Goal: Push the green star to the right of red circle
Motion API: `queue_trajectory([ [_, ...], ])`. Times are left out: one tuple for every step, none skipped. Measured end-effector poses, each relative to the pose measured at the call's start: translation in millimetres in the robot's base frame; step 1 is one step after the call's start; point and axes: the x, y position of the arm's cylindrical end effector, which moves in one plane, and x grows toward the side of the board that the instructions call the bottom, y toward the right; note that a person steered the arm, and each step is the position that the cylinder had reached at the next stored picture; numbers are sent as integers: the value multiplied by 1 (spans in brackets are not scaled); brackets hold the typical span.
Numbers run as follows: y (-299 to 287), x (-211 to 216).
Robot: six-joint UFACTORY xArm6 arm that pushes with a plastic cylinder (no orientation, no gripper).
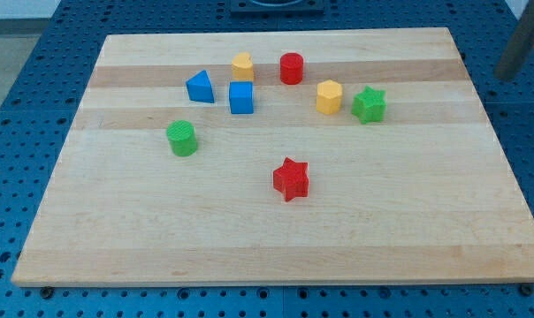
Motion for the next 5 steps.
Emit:
queue_trajectory([
  [-13,47],
  [-44,75],
  [-72,84],
  [-109,83],
  [-139,80],
])
